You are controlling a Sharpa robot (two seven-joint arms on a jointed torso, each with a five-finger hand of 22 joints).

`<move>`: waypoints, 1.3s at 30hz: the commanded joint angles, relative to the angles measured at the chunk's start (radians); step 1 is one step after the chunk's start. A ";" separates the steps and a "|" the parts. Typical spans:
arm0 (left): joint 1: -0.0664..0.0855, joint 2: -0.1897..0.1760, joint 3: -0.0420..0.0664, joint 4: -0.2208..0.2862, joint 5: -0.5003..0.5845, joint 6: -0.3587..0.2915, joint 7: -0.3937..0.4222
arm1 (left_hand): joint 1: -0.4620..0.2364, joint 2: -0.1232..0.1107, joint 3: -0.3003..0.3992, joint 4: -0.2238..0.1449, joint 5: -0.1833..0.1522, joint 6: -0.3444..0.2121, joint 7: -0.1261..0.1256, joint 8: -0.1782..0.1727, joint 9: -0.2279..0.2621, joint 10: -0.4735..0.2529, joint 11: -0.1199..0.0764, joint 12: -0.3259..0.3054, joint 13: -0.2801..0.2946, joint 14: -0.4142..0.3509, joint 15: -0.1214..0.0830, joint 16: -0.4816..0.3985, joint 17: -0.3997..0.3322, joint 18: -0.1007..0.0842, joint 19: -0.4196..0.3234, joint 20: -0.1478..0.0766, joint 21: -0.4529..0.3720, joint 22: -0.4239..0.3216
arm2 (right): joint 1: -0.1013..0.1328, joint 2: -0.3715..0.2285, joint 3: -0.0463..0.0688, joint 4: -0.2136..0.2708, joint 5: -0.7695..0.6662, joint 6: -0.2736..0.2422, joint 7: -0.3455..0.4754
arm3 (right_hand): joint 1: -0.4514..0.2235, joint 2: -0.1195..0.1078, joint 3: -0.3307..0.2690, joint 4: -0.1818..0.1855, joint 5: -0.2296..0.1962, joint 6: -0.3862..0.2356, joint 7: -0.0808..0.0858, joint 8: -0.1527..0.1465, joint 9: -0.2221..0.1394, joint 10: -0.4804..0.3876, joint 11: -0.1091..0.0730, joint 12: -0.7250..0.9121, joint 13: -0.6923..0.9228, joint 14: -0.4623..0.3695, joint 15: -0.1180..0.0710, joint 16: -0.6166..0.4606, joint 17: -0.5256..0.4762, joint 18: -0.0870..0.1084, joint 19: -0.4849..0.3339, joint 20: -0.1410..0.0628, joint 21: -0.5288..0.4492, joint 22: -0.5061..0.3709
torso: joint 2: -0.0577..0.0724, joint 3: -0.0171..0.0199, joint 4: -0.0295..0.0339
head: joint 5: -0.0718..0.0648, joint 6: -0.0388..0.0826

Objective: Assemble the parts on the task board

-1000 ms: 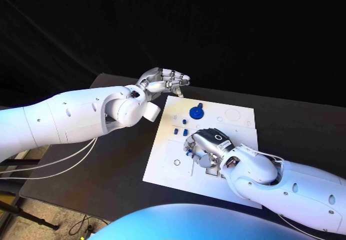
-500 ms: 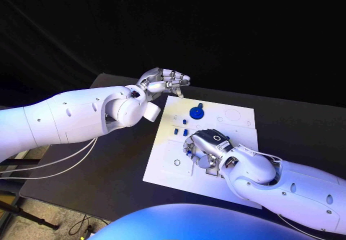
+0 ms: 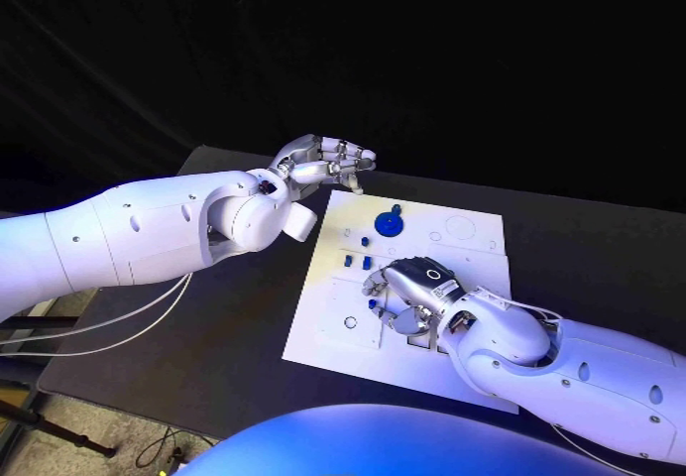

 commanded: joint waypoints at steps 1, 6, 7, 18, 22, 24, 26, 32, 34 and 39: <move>0.000 0.002 0.001 0.000 -0.002 0.017 0.003 | 0.001 0.005 -0.006 0.000 0.002 -0.007 0.004 -0.004 -0.001 -0.005 0.000 0.005 -0.001 -0.001 0.007 -0.005 -0.002 0.013 0.000 0.005 -0.004 -0.002 | -0.001 -0.011 0.000 0.012 0.005 -0.031 0.010 | 0.006 -0.008 -0.020 -0.001 0.002 -0.008 0.000 -0.008 -0.002 -0.015 0.002 0.005 -0.008 0.016 0.006 -0.006 -0.008 0.018 -0.005 0.001 -0.014 0.018 | -0.001 0.0009 -0.0005 | -0.001 0.000; 0.000 0.002 0.001 -0.002 -0.002 0.018 0.003 | 0.001 0.005 -0.006 0.000 0.002 -0.007 0.004 -0.004 -0.001 -0.005 0.000 0.005 -0.001 -0.001 0.007 -0.005 -0.002 0.013 0.000 0.005 -0.004 -0.002 | 0.003 -0.040 0.000 0.041 0.005 -0.045 0.007 | 0.009 -0.006 -0.029 0.000 0.005 -0.007 0.000 -0.010 -0.002 -0.019 0.002 0.007 -0.011 0.016 0.006 -0.006 -0.009 0.018 -0.005 0.002 -0.017 0.016 | -0.001 0.0010 -0.0011 | -0.004 0.000; 0.000 0.002 0.001 -0.003 -0.002 0.018 0.003 | 0.001 0.005 -0.006 0.000 0.002 -0.007 0.004 -0.004 -0.001 -0.005 0.000 0.005 -0.001 -0.001 0.007 -0.005 -0.002 0.013 0.000 0.005 -0.004 -0.002 | 0.004 -0.047 0.000 0.048 0.005 -0.049 0.006 | 0.009 -0.006 -0.033 0.000 0.007 -0.006 0.000 -0.010 -0.002 -0.020 0.002 0.008 -0.012 0.016 0.006 -0.006 -0.009 0.018 -0.003 0.002 -0.016 0.016 | 0.000 0.0011 -0.0009 | -0.005 0.000; 0.000 -0.001 -0.002 -0.005 -0.003 0.021 0.003 | 0.001 0.005 -0.006 0.000 0.002 -0.007 0.004 -0.004 -0.001 -0.005 0.000 0.005 -0.001 -0.001 0.007 -0.005 -0.002 0.013 0.000 0.005 -0.004 -0.002 | 0.093 -0.202 0.009 0.148 0.109 -0.009 -0.026 | 0.010 -0.001 -0.053 0.012 0.014 -0.003 -0.003 -0.017 -0.003 -0.001 -0.002 0.029 -0.015 0.027 0.003 0.013 0.023 0.010 0.020 0.000 0.020 0.029 | -0.001 -0.0002 -0.0039 | -0.032 0.000; 0.000 -0.002 -0.003 -0.006 -0.003 0.024 0.003 | 0.001 0.005 -0.006 0.000 0.002 -0.007 0.004 -0.004 -0.001 -0.005 0.000 0.005 -0.001 -0.001 0.007 -0.005 -0.002 0.013 0.000 0.005 -0.004 -0.002 | 0.140 -0.264 0.011 0.145 0.144 0.040 -0.042 | 0.005 -0.008 -0.067 0.018 0.013 -0.011 -0.005 -0.025 -0.006 0.000 -0.003 0.033 -0.017 0.029 0.002 0.017 0.027 0.009 0.026 0.000 0.026 0.031 | -0.002 -0.0003 -0.0050 | -0.046 0.000; 0.000 -0.002 -0.003 -0.007 -0.003 0.025 0.002 | 0.001 0.005 -0.006 0.000 0.002 -0.007 0.004 -0.004 -0.001 -0.005 0.000 0.005 -0.001 -0.001 0.007 -0.005 -0.002 0.013 0.000 0.005 -0.004 -0.002 | 0.152 -0.281 0.011 0.138 0.146 0.061 -0.047 | 0.005 -0.010 -0.096 0.023 0.014 -0.031 -0.008 -0.041 -0.011 -0.002 -0.006 0.037 -0.019 0.029 0.000 0.020 0.029 0.008 0.029 -0.002 0.027 0.032 | -0.003 -0.0005 -0.0067 | -0.049 0.000; 0.000 -0.002 -0.004 -0.007 -0.003 0.026 0.002 | 0.001 0.005 -0.006 0.000 0.002 -0.007 0.004 -0.004 -0.001 -0.005 0.000 0.005 -0.001 -0.001 0.007 -0.005 -0.002 0.013 0.000 0.005 -0.004 -0.002 | 0.161 -0.295 0.011 0.129 0.146 0.089 -0.051 | 0.015 -0.005 -0.147 0.031 0.015 -0.055 -0.004 -0.063 -0.021 -0.017 -0.005 0.037 -0.021 0.026 0.001 0.017 0.018 0.010 0.025 -0.002 0.009 0.024 | -0.003 -0.0003 -0.0078 | -0.051 0.000; 0.000 -0.001 -0.006 -0.009 -0.003 0.029 0.002 | 0.001 0.005 -0.006 0.000 0.002 -0.007 0.004 -0.004 -0.001 -0.005 0.000 0.005 -0.001 -0.001 0.007 -0.005 -0.002 0.013 0.000 0.005 -0.004 -0.002 | 0.169 -0.304 0.011 0.106 0.128 0.159 -0.056 | 0.091 0.040 -0.332 0.082 -0.014 -0.089 -0.009 -0.103 -0.052 -0.050 -0.003 0.042 -0.021 0.018 0.002 0.003 -0.014 0.016 0.018 -0.001 -0.044 0.003 | -0.002 0.0014 -0.0056 | -0.057 0.000; -0.001 -0.001 -0.006 -0.009 -0.003 0.030 0.001 | 0.001 0.005 -0.006 0.000 0.002 -0.007 0.004 -0.004 -0.001 -0.005 0.000 0.005 -0.001 -0.001 0.007 -0.005 -0.002 0.013 0.000 0.005 -0.004 -0.002 | 0.168 -0.302 0.010 0.100 0.121 0.173 -0.057 | 0.107 0.047 -0.363 0.096 -0.021 -0.090 -0.011 -0.107 -0.058 -0.052 -0.003 0.044 -0.021 0.018 0.002 0.002 -0.017 0.017 0.019 -0.001 -0.049 0.001 | -0.003 0.0007 -0.0053 | -0.057 0.000; -0.001 -0.001 -0.006 -0.010 -0.004 0.031 0.001 | 0.001 0.005 -0.006 0.000 0.002 -0.007 0.004 -0.004 -0.001 -0.005 0.000 0.005 -0.001 -0.001 0.007 -0.005 -0.002 0.013 0.000 0.005 -0.004 -0.002 | 0.162 -0.289 0.009 0.087 0.113 0.200 -0.055 | 0.126 0.057 -0.392 0.117 -0.027 -0.082 -0.010 -0.108 -0.063 -0.051 -0.004 0.049 -0.021 0.019 0.002 0.003 -0.018 0.017 0.022 -0.001 -0.054 0.000 | -0.002 -0.0003 -0.0044 | -0.057 0.000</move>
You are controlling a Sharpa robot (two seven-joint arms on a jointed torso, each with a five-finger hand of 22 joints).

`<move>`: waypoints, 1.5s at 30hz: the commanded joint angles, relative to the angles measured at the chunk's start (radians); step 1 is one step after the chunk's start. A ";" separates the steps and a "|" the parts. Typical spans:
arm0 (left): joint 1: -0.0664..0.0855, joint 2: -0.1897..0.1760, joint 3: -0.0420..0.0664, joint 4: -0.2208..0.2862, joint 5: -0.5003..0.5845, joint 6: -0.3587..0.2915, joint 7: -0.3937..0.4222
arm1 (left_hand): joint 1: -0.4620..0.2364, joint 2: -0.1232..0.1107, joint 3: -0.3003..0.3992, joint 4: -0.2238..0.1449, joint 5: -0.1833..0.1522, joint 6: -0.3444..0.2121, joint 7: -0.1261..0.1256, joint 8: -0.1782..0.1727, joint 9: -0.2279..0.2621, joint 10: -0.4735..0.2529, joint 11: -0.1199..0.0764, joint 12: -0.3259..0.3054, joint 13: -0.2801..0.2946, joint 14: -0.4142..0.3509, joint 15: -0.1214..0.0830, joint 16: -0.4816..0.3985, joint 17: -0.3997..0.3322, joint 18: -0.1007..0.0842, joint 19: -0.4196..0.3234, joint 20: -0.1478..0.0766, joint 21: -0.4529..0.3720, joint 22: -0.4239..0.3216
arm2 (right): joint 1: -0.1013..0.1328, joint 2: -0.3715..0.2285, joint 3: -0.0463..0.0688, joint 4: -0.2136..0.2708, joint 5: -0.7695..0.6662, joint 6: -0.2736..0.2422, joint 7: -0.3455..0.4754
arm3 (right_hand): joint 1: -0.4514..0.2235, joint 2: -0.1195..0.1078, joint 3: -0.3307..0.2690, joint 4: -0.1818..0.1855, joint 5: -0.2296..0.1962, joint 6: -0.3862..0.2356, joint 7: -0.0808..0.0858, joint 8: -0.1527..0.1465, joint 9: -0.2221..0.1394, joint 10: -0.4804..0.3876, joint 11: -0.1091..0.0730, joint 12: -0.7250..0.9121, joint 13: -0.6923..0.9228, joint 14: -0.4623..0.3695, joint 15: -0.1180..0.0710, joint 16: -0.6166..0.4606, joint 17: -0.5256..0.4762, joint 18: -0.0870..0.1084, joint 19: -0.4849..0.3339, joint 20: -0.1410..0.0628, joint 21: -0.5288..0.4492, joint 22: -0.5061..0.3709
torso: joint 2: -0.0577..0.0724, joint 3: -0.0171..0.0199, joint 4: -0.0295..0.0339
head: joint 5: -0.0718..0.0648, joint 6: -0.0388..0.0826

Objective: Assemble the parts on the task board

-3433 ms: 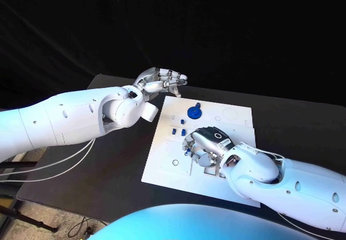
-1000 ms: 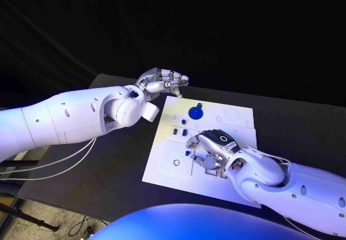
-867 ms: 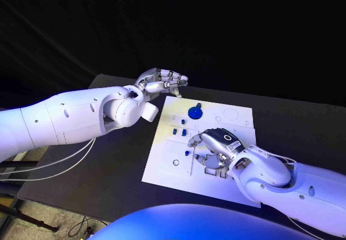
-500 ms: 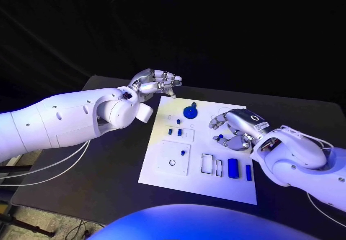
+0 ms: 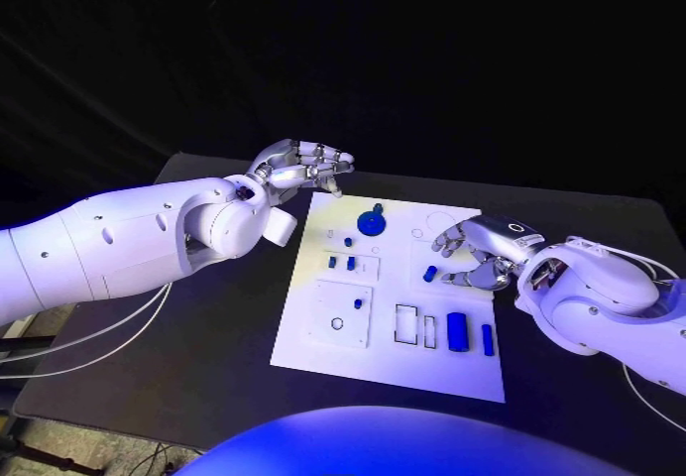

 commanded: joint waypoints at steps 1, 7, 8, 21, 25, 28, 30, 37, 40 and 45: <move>0.000 0.001 0.000 0.001 -0.004 0.020 0.004 | 0.001 0.005 -0.006 0.000 0.002 -0.007 0.004 -0.004 -0.001 -0.005 0.000 0.003 -0.001 -0.001 0.007 -0.005 -0.001 0.013 0.000 0.005 -0.003 -0.001 | -0.003 0.008 -0.001 -0.006 -0.014 0.071 -0.008 | 0.015 0.003 -0.012 0.004 -0.008 0.004 -0.003 -0.004 -0.002 -0.003 -0.002 0.007 0.000 0.018 0.002 -0.005 -0.001 0.017 0.000 0.002 -0.004 0.001 | 0.001 -0.0010 0.0012 | 0.000 0.000; 0.000 0.001 0.000 0.001 -0.004 0.020 0.004 | 0.002 0.006 -0.007 0.000 0.002 -0.007 0.003 -0.004 -0.001 -0.007 0.000 0.006 -0.001 -0.001 0.007 -0.007 -0.002 0.013 0.001 0.005 -0.006 -0.003 | -0.009 0.032 -0.002 -0.025 -0.012 0.071 -0.002 | 0.036 0.021 -0.013 0.029 -0.012 0.026 0.000 0.001 -0.006 0.026 -0.008 0.018 0.000 0.022 -0.003 0.001 0.008 0.013 0.012 -0.001 0.014 0.010 | 0.001 -0.0019 0.0009 | 0.000 0.000; 0.000 0.001 0.000 0.001 -0.005 0.020 0.004 | 0.002 0.006 -0.007 0.000 0.002 -0.007 0.003 -0.004 -0.001 -0.007 0.000 0.006 -0.001 -0.001 0.007 -0.007 -0.002 0.013 0.001 0.005 -0.006 -0.003 | -0.010 0.037 -0.002 -0.029 -0.011 0.069 0.000 | 0.042 0.029 -0.003 0.037 -0.021 0.035 -0.001 0.003 -0.008 0.036 -0.010 0.020 0.000 0.023 -0.004 0.002 0.008 0.012 0.016 -0.003 0.022 0.013 | 0.001 -0.0018 0.0011 | 0.000 0.000; 0.000 0.000 0.000 0.003 -0.005 0.022 0.000 | 0.002 0.006 -0.007 0.000 0.002 -0.007 0.003 -0.004 -0.001 -0.007 0.000 0.006 -0.001 -0.001 0.007 -0.007 -0.002 0.013 0.001 0.005 -0.007 -0.003 | -0.021 0.065 -0.003 -0.057 0.000 0.066 0.011 | 0.064 0.029 0.130 0.126 -0.082 0.109 -0.005 0.017 -0.023 0.118 -0.016 0.002 -0.001 0.028 -0.010 0.018 0.022 0.005 0.036 -0.009 0.057 0.037 | 0.002 -0.0019 -0.0008 | 0.001 0.000; 0.000 0.001 0.000 0.001 -0.005 0.023 -0.001 | 0.001 0.007 -0.008 0.001 0.002 -0.006 0.003 -0.004 -0.001 -0.007 0.000 0.007 -0.001 -0.001 0.007 -0.007 -0.002 0.013 0.002 0.005 -0.007 -0.004 | -0.023 0.069 -0.003 -0.059 0.002 0.058 0.014 | 0.063 0.026 0.157 0.139 -0.093 0.124 -0.005 0.022 -0.024 0.132 -0.017 -0.003 0.000 0.029 -0.011 0.021 0.026 0.003 0.039 -0.010 0.066 0.042 | 0.002 -0.0012 -0.0002 | -0.002 0.000; 0.000 0.002 0.000 0.001 -0.005 0.024 -0.002 | 0.001 0.007 -0.008 0.001 0.002 -0.006 0.003 -0.004 -0.001 -0.007 0.000 0.007 -0.001 -0.001 0.007 -0.007 -0.002 0.013 0.002 0.005 -0.007 -0.004 | -0.024 0.072 -0.003 -0.060 0.002 0.060 0.013 | 0.059 0.022 0.160 0.142 -0.098 0.126 -0.005 0.022 -0.024 0.134 -0.017 -0.005 0.000 0.029 -0.011 0.022 0.026 0.003 0.039 -0.010 0.064 0.042 | 0.001 -0.0008 0.0007 | -0.002 0.000; 0.000 0.002 0.000 0.001 -0.005 0.024 -0.002 | 0.001 0.007 -0.008 0.001 0.002 -0.006 0.003 -0.004 -0.001 -0.007 0.000 0.007 -0.001 -0.001 0.007 -0.007 -0.002 0.013 0.002 0.005 -0.007 -0.004 | -0.025 0.073 -0.003 -0.061 0.002 0.062 0.012 | 0.056 0.020 0.164 0.144 -0.102 0.128 -0.005 0.023 -0.024 0.135 -0.017 -0.007 0.000 0.030 -0.011 0.023 0.026 0.003 0.040 -0.010 0.066 0.043 | 0.001 -0.0007 0.0010 | -0.003 0.000; 0.000 0.002 0.000 0.001 -0.007 0.025 -0.005 | 0.001 0.009 -0.008 0.002 0.002 -0.006 0.003 -0.004 -0.001 -0.007 0.000 0.007 -0.001 0.000 0.007 -0.007 -0.002 0.013 0.002 0.005 -0.008 -0.005 | -0.026 0.074 -0.003 -0.063 0.003 0.060 0.008 | 0.055 0.021 0.182 0.143 -0.100 0.142 -0.008 0.030 -0.023 0.147 -0.020 -0.009 0.001 0.029 -0.013 0.024 0.026 0.003 0.041 -0.011 0.068 0.046 | 0.001 -0.0010 -0.0004 | -0.003 0.000; 0.000 0.002 0.000 0.001 -0.007 0.026 -0.006 | 0.001 0.009 -0.008 0.002 0.002 -0.006 0.003 -0.004 -0.001 -0.007 0.000 0.007 -0.001 0.000 0.007 -0.007 -0.002 0.013 0.002 0.005 -0.008 -0.005 | -0.027 0.075 -0.003 -0.064 0.003 0.049 0.005 | 0.056 0.023 0.197 0.142 -0.100 0.153 -0.009 0.036 -0.021 0.155 -0.022 -0.011 0.002 0.030 -0.014 0.025 0.028 0.002 0.042 -0.013 0.072 0.049 | 0.001 -0.0013 -0.0004 | -0.003 0.000; 0.000 0.003 0.000 0.000 -0.007 0.027 -0.007 | 0.001 0.009 -0.008 0.002 0.002 -0.006 0.003 -0.004 -0.001 -0.007 0.000 0.007 -0.001 0.000 0.007 -0.007 -0.002 0.013 0.002 0.005 -0.008 -0.005 | -0.027 0.076 -0.003 -0.065 0.003 0.008 0.000 | 0.080 0.043 0.254 0.125 -0.123 0.186 -0.019 0.059 -0.010 0.188 -0.032 -0.008 0.006 0.031 -0.023 0.030 0.033 0.000 0.048 -0.019 0.087 0.058 | 0.000 -0.0012 0.0002 | -0.004 0.000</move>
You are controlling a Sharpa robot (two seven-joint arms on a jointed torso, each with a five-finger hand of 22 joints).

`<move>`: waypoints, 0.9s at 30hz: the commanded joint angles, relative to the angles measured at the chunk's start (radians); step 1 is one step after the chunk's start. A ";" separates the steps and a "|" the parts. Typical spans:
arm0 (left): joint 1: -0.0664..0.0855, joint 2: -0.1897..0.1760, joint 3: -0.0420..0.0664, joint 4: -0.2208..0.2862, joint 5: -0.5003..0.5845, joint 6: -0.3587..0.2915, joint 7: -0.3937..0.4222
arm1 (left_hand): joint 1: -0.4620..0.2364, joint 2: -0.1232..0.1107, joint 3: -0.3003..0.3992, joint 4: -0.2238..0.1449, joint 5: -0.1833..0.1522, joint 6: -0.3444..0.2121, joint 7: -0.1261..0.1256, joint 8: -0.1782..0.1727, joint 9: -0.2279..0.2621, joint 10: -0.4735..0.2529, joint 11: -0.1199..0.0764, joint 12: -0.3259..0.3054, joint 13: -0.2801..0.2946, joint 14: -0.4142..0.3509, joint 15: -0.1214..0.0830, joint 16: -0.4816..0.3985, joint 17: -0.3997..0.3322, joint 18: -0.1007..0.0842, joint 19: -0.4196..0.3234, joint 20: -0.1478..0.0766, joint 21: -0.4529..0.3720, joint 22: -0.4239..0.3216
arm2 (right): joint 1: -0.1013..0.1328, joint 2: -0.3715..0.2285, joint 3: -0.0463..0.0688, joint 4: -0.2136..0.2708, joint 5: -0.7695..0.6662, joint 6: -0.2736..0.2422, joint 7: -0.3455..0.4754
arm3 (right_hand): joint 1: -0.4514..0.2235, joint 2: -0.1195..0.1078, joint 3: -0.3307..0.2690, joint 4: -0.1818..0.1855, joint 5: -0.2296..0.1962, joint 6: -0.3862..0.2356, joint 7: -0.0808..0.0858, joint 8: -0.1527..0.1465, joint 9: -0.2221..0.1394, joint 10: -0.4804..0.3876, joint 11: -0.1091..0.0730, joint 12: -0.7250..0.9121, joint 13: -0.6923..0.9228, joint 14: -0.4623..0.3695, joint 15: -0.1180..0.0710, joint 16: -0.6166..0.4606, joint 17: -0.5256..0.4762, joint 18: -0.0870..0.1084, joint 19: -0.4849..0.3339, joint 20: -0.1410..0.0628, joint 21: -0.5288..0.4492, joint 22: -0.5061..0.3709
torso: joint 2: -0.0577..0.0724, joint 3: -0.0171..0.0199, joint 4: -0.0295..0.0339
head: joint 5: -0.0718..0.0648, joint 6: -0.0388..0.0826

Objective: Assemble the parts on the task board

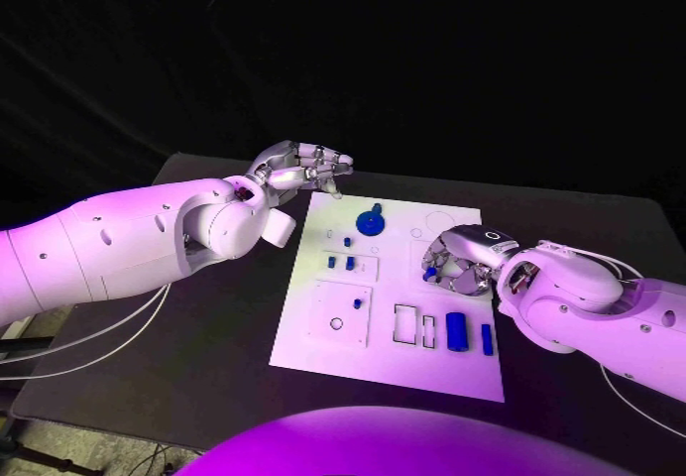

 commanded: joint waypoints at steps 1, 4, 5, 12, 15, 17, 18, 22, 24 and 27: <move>0.000 0.003 0.001 0.001 -0.005 0.019 0.002 | 0.001 0.009 -0.005 -0.001 0.002 -0.006 0.003 -0.004 -0.001 -0.007 0.000 0.003 -0.001 0.000 0.007 -0.004 -0.002 0.013 0.002 0.006 -0.004 -0.002 | -0.001 0.001 0.000 0.000 -0.005 -0.049 -0.005 | 0.022 0.011 0.031 -0.013 -0.009 0.019 -0.006 0.017 0.010 0.020 -0.008 0.001 0.003 0.030 -0.008 0.005 0.005 0.000 0.009 -0.002 0.011 0.059 | -0.001 -0.0003 0.0003 | -0.001 0.000; 0.000 0.003 0.001 0.001 -0.005 0.019 0.001 | 0.001 0.009 -0.005 -0.001 0.002 -0.006 0.003 -0.004 -0.001 -0.007 0.000 0.003 -0.001 0.000 0.007 -0.004 -0.002 0.013 0.002 0.006 -0.004 -0.002 | -0.001 0.002 0.000 0.001 -0.001 -0.091 -0.008 | 0.043 0.023 0.078 -0.052 -0.013 0.043 -0.016 0.044 0.031 0.055 -0.020 0.008 0.008 0.032 -0.019 0.010 0.012 -0.003 0.014 -0.012 0.027 0.069 | -0.001 -0.0003 0.0008 | -0.002 0.000; 0.000 0.003 0.001 0.001 -0.005 0.020 0.001 | 0.002 0.010 -0.004 -0.002 0.001 -0.006 0.003 -0.005 -0.001 -0.007 -0.001 0.004 -0.001 0.000 0.007 -0.004 -0.002 0.013 0.003 0.005 -0.005 -0.002 | -0.001 0.002 0.000 0.001 -0.001 -0.099 -0.009 | 0.043 0.023 0.084 -0.057 -0.013 0.044 -0.017 0.048 0.035 0.058 -0.021 0.008 0.009 0.032 -0.019 0.010 0.012 -0.003 0.014 -0.013 0.028 0.070 | -0.001 -0.0004 0.0009 | -0.002 0.000; 0.000 0.004 0.001 -0.002 -0.005 0.021 -0.001 | 0.002 0.010 -0.004 -0.002 0.001 -0.006 0.003 -0.005 -0.001 -0.007 -0.001 0.004 -0.001 0.000 0.007 -0.004 -0.002 0.013 0.003 0.005 -0.005 -0.002 | 0.000 -0.007 0.000 0.021 0.013 -0.154 -0.002 | 0.015 0.011 0.132 -0.098 -0.009 0.038 -0.019 0.074 0.068 0.079 -0.025 0.001 0.011 0.032 -0.023 0.012 0.012 -0.004 0.014 -0.018 0.032 0.080 | -0.001 -0.0007 0.0006 | -0.001 0.000; 0.000 0.005 0.001 -0.003 -0.005 0.021 -0.001 | 0.002 0.010 -0.004 -0.002 0.001 -0.006 0.003 -0.005 -0.001 -0.007 -0.001 0.004 -0.001 0.000 0.007 -0.004 -0.002 0.013 0.003 0.005 -0.005 -0.002 | 0.006 -0.017 0.001 0.040 0.019 -0.161 -0.001 | 0.008 0.009 0.140 -0.105 -0.010 0.035 -0.019 0.079 0.074 0.081 -0.026 -0.002 0.011 0.032 -0.023 0.012 0.012 -0.004 0.014 -0.019 0.033 0.082 | -0.002 -0.0006 -0.0001 | 0.000 0.000; 0.000 0.006 0.001 -0.004 -0.005 0.022 -0.002 | 0.002 0.010 -0.004 -0.002 0.001 -0.006 0.003 -0.005 -0.001 -0.007 -0.001 0.004 -0.001 0.000 0.007 -0.004 -0.002 0.013 0.003 0.005 -0.005 -0.002 | 0.010 -0.023 0.001 0.051 0.021 -0.163 -0.001 | 0.008 0.009 0.140 -0.105 -0.010 0.035 -0.019 0.079 0.074 0.081 -0.026 -0.002 0.011 0.032 -0.023 0.012 0.012 -0.004 0.014 -0.019 0.033 0.082 | -0.002 -0.0005 0.0000 | 0.001 0.000; 0.000 0.006 0.001 -0.004 -0.005 0.022 -0.002 | 0.002 0.010 -0.004 -0.002 0.001 -0.006 0.003 -0.005 -0.001 -0.007 -0.001 0.004 -0.001 0.000 0.007 -0.004 -0.002 0.013 0.003 0.005 -0.005 -0.002 | 0.014 -0.028 0.002 0.061 0.024 -0.164 -0.002 | 0.002 0.007 0.146 -0.110 -0.010 0.033 -0.019 0.082 0.080 0.083 -0.026 -0.004 0.011 0.032 -0.023 0.012 0.012 -0.005 0.014 -0.019 0.036 0.084 | -0.002 -0.0006 0.0000 | 0.002 0.000; 0.000 0.008 0.001 -0.006 -0.005 0.023 -0.003 | 0.002 0.010 -0.004 -0.002 0.001 -0.006 0.003 -0.005 -0.001 -0.007 -0.001 0.004 -0.001 0.000 0.007 -0.004 -0.002 0.013 0.003 0.005 -0.005 -0.002 | 0.027 -0.043 0.004 0.107 0.033 -0.168 -0.002 | -0.001 0.007 0.150 -0.114 -0.010 0.032 -0.019 0.084 0.083 0.084 -0.026 -0.005 0.011 0.032 -0.024 0.012 0.013 -0.005 0.014 -0.019 0.035 0.085 | -0.003 -0.0002 -0.0003 | 0.003 0.000; 0.000 0.009 0.001 -0.007 -0.005 0.024 -0.003 | 0.002 0.010 -0.004 -0.002 0.001 -0.006 0.003 -0.005 -0.001 -0.007 -0.001 0.004 -0.001 0.000 0.007 -0.004 -0.002 0.013 0.003 0.005 -0.005 -0.002 | 0.030 -0.043 0.004 0.127 0.037 -0.170 -0.001 | -0.001 0.007 0.150 -0.114 -0.010 0.032 -0.019 0.084 0.083 0.084 -0.026 -0.005 0.011 0.032 -0.024 0.012 0.013 -0.005 0.014 -0.019 0.035 0.085 | -0.002 -0.0003 -0.0008 | 0.003 0.000; -0.001 0.010 0.001 -0.008 -0.005 0.025 -0.003 | 0.002 0.010 -0.004 -0.002 0.001 -0.006 0.003 -0.005 -0.001 -0.007 -0.001 0.004 -0.001 0.000 0.007 -0.004 -0.002 0.013 0.003 0.005 -0.005 -0.002 | 0.032 -0.027 0.004 0.152 0.045 -0.170 0.003 | -0.006 0.005 0.156 -0.119 -0.009 0.031 -0.019 0.087 0.087 0.085 -0.026 -0.006 0.011 0.033 -0.024 0.013 0.014 -0.005 0.015 -0.019 0.037 0.086 | -0.001 0.0000 -0.0019 | 0.006 0.000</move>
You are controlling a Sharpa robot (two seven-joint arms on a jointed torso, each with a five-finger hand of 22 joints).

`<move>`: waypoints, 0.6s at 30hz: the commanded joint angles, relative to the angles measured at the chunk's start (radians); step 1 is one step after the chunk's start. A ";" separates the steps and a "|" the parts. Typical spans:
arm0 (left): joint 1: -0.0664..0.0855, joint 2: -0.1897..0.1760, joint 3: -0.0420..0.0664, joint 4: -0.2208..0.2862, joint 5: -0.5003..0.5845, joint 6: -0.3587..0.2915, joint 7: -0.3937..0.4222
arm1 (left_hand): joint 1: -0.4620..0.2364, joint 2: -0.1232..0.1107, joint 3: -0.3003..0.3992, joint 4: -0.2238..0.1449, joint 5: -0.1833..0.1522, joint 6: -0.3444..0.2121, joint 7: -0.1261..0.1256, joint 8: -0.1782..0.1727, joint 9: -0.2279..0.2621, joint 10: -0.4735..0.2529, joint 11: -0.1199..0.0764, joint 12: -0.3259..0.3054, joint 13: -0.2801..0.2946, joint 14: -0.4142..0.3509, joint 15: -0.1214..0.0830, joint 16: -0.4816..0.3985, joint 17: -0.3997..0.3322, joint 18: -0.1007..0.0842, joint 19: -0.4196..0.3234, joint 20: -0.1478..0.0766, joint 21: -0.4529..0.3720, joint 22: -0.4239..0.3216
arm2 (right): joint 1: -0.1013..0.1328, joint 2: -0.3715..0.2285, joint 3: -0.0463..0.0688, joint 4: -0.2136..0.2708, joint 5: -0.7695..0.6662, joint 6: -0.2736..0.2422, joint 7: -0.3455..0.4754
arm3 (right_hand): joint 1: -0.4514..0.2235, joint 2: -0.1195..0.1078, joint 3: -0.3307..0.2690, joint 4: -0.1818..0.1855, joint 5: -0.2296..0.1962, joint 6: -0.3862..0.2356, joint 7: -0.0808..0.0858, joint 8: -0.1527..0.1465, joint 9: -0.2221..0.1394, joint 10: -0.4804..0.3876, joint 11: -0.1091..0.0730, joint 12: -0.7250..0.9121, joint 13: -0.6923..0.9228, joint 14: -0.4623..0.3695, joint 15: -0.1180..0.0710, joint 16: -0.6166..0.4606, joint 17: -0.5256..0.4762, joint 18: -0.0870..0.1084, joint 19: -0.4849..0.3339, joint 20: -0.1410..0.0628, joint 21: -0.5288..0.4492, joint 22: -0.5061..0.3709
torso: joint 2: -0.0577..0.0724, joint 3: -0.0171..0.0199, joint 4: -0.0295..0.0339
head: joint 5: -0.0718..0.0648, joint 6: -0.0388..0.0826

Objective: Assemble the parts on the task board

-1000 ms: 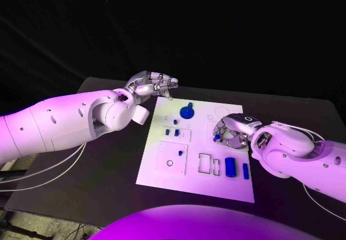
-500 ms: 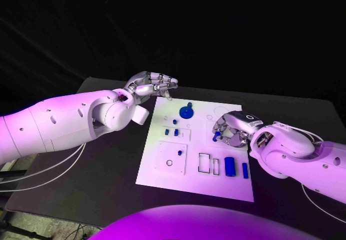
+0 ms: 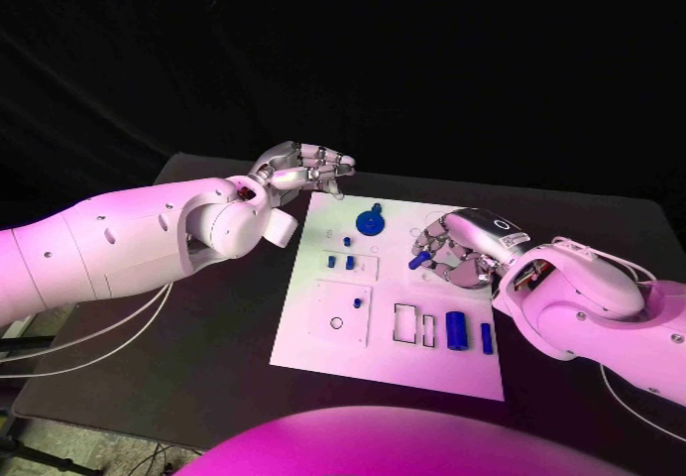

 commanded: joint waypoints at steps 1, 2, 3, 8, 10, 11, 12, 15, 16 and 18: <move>-0.001 0.004 0.001 0.000 -0.003 0.020 0.003 | 0.002 0.010 -0.004 -0.002 0.001 -0.006 0.003 -0.005 -0.001 -0.007 0.000 0.004 -0.001 0.000 0.007 -0.004 -0.001 0.013 0.003 0.005 -0.005 -0.001 | 0.000 0.024 0.000 0.025 0.015 -0.016 0.008 | -0.012 0.002 0.006 -0.002 0.002 -0.008 -0.002 0.036 0.079 0.037 -0.031 -0.005 -0.003 0.032 -0.006 0.003 0.000 -0.005 0.002 -0.007 0.006 0.087 | 0.001 0.0009 -0.0023 | 0.004 0.000; -0.001 0.005 0.001 -0.001 -0.003 0.021 0.003 | 0.004 0.012 -0.004 -0.003 0.001 -0.006 0.003 -0.005 -0.001 -0.008 -0.001 0.005 -0.001 0.000 0.006 -0.005 -0.001 0.013 0.004 0.005 -0.006 -0.002 | -0.001 0.036 0.000 0.029 0.017 -0.015 0.011 | -0.012 0.002 0.006 -0.002 0.002 -0.008 -0.002 0.036 0.079 0.037 -0.031 -0.005 -0.003 0.032 -0.006 0.003 0.000 -0.005 0.002 -0.007 0.006 0.087 | 0.001 0.0012 -0.0024 | 0.004 0.000; -0.001 0.007 0.001 -0.002 -0.003 0.021 0.003 | 0.004 0.012 -0.004 -0.003 0.001 -0.006 0.003 -0.005 -0.001 -0.008 -0.001 0.005 -0.001 0.000 0.006 -0.005 -0.001 0.013 0.004 0.005 -0.006 -0.002 | -0.003 0.048 0.000 0.031 0.019 -0.014 0.014 | -0.013 0.002 0.007 -0.003 0.002 -0.008 -0.002 0.037 0.080 0.037 -0.031 -0.005 -0.003 0.032 -0.006 0.003 -0.001 -0.004 0.001 -0.007 0.003 0.086 | 0.001 0.0012 -0.0022 | 0.004 0.000; -0.002 0.013 0.001 -0.005 -0.005 0.026 0.003 | 0.004 0.012 -0.004 -0.003 0.001 -0.006 0.003 -0.005 -0.001 -0.008 -0.001 0.005 -0.001 0.000 0.006 -0.005 -0.001 0.013 0.004 0.005 -0.006 -0.002 | -0.026 0.128 -0.002 0.023 0.021 -0.002 0.033 | -0.018 0.002 0.011 -0.006 0.001 -0.011 -0.002 0.039 0.084 0.037 -0.030 -0.007 -0.003 0.031 -0.006 0.001 -0.006 -0.003 -0.001 -0.007 -0.005 0.084 | -0.001 -0.0011 0.0016 | 0.004 0.000; -0.003 0.014 0.001 -0.006 -0.005 0.026 0.002 | 0.004 0.012 -0.004 -0.003 0.001 -0.006 0.003 -0.005 -0.001 -0.008 -0.001 0.005 -0.001 0.000 0.006 -0.005 -0.001 0.013 0.004 0.005 -0.006 -0.002 | -0.039 0.156 -0.003 0.015 0.019 0.004 0.040 | -0.019 0.002 0.012 -0.007 0.001 -0.011 -0.001 0.039 0.084 0.037 -0.030 -0.007 -0.003 0.031 -0.006 0.001 -0.006 -0.002 -0.002 -0.007 -0.007 0.084 | 0.000 -0.0007 0.0025 | 0.007 0.000; -0.003 0.014 0.001 -0.007 -0.005 0.027 0.002 | 0.004 0.012 -0.004 -0.003 0.001 -0.006 0.003 -0.005 -0.001 -0.008 -0.001 0.005 -0.001 0.000 0.006 -0.005 -0.001 0.013 0.004 0.005 -0.006 -0.002 | -0.047 0.170 -0.003 0.010 0.017 0.007 0.044 | -0.020 0.003 0.014 -0.009 0.002 -0.013 -0.001 0.040 0.086 0.037 -0.030 -0.008 -0.003 0.031 -0.006 0.001 -0.007 -0.002 -0.002 -0.007 -0.009 0.084 | 0.001 -0.0005 0.0025 | 0.008 0.000; -0.003 0.014 0.001 -0.008 -0.005 0.027 0.001 | 0.004 0.012 -0.004 -0.003 0.001 -0.006 0.003 -0.005 -0.001 -0.008 -0.001 0.005 -0.001 0.000 0.006 -0.005 -0.001 0.013 0.004 0.005 -0.006 -0.002 | -0.055 0.184 -0.004 0.004 0.013 0.011 0.047 | -0.020 0.003 0.014 -0.009 0.002 -0.013 -0.001 0.040 0.086 0.037 -0.030 -0.008 -0.003 0.031 -0.006 0.001 -0.007 -0.002 -0.002 -0.007 -0.009 0.084 | 0.001 -0.0004 0.0023 | 0.009 0.000; -0.003 0.014 0.001 -0.009 -0.005 0.027 0.001 | 0.004 0.012 -0.004 -0.003 0.001 -0.006 0.003 -0.005 -0.001 -0.008 -0.001 0.005 -0.001 0.000 0.006 -0.005 -0.001 0.013 0.004 0.005 -0.006 -0.002 | -0.077 0.216 -0.005 -0.014 0.006 0.024 0.055 | -0.022 0.003 0.016 -0.012 0.002 -0.014 -0.001 0.040 0.088 0.037 -0.030 -0.009 -0.003 0.031 -0.006 0.001 -0.007 -0.002 -0.003 -0.007 -0.011 0.083 | 0.002 -0.0007 0.0006 | 0.015 0.000; -0.003 0.014 0.000 -0.009 -0.006 0.027 0.001 | 0.004 0.012 -0.004 -0.003 0.001 -0.006 0.003 -0.005 -0.001 -0.008 -0.001 0.005 -0.001 0.000 0.006 -0.005 -0.001 0.013 0.004 0.005 -0.006 -0.002 | -0.083 0.225 -0.005 -0.020 0.003 0.030 0.057 | -0.022 0.003 0.016 -0.012 0.002 -0.014 -0.001 0.040 0.088 0.037 -0.030 -0.009 -0.003 0.031 -0.006 0.001 -0.007 -0.002 -0.003 -0.007 -0.011 0.083 | 0.002 -0.0008 0.0007 | 0.016 0.000; -0.003 0.014 0.000 -0.009 -0.006 0.027 0.000 | 0.004 0.012 -0.004 -0.003 0.001 -0.006 0.003 -0.005 -0.001 -0.008 -0.001 0.005 -0.001 0.000 0.006 -0.005 -0.001 0.013 0.004 0.005 -0.006 -0.002 | -0.092 0.237 -0.006 -0.030 0.000 0.039 0.060 | -0.022 0.003 0.016 -0.012 0.002 -0.014 -0.001 0.040 0.088 0.037 -0.030 -0.009 -0.003 0.031 -0.006 0.001 -0.007 -0.002 -0.003 -0.007 -0.011 0.083 | 0.003 -0.0007 0.0012 | 0.017 0.000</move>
